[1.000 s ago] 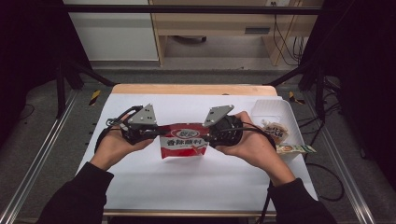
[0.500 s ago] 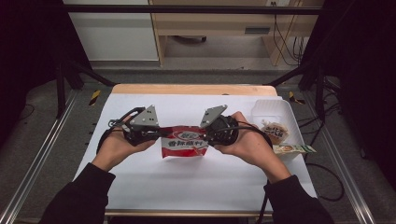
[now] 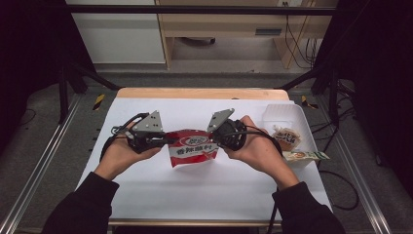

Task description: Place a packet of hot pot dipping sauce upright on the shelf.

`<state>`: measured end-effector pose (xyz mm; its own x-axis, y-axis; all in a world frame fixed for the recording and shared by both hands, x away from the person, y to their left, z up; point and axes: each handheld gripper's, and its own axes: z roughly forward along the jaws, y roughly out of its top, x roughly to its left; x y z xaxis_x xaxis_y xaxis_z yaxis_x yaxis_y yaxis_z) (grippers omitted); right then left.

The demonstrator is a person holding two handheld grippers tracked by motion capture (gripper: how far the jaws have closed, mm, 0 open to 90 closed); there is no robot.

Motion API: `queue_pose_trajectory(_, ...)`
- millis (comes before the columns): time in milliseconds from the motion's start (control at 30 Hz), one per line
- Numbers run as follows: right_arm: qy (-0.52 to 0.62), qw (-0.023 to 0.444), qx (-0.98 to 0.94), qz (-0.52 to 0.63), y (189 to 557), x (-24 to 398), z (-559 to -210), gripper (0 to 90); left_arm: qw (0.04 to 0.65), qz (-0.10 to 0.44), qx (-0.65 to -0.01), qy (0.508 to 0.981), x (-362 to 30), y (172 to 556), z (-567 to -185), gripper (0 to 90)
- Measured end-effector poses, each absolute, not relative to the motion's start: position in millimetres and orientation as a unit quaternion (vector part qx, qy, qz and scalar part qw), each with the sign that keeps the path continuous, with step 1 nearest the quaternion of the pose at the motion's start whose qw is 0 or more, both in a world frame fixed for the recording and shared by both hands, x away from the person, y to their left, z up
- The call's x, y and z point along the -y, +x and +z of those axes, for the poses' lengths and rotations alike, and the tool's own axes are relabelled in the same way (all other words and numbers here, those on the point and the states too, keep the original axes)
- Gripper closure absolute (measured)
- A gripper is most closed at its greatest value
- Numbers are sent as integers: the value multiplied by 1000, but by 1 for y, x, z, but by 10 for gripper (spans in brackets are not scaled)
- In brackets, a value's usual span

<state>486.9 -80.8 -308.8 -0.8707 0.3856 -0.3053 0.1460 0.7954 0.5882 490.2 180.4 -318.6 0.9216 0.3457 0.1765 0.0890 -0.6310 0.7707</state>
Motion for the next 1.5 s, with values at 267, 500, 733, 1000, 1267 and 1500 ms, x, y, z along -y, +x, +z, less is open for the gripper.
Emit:
queue_pose_trajectory(267,146,220,-921,285,494,80,-302,898,441,195,-176,858,-204,486,-329,406)
queue_pose_trajectory(500,157,233,-913,294,501,84,-289,898,428,219,-217,849,-227,474,-349,247)
queue_pose_trajectory(733,177,243,-904,304,508,90,-272,898,404,239,-283,837,-254,464,-394,121)
queue_pose_trajectory(1000,209,243,-894,314,524,111,-254,898,410,253,-317,817,-283,457,-426,63)
queue_pose_trajectory(1267,235,249,-884,320,537,131,-245,898,399,270,-320,816,-290,446,-433,63)
queue_pose_trajectory(1500,250,255,-875,325,551,146,-240,898,394,270,-324,816,-291,432,-441,57)
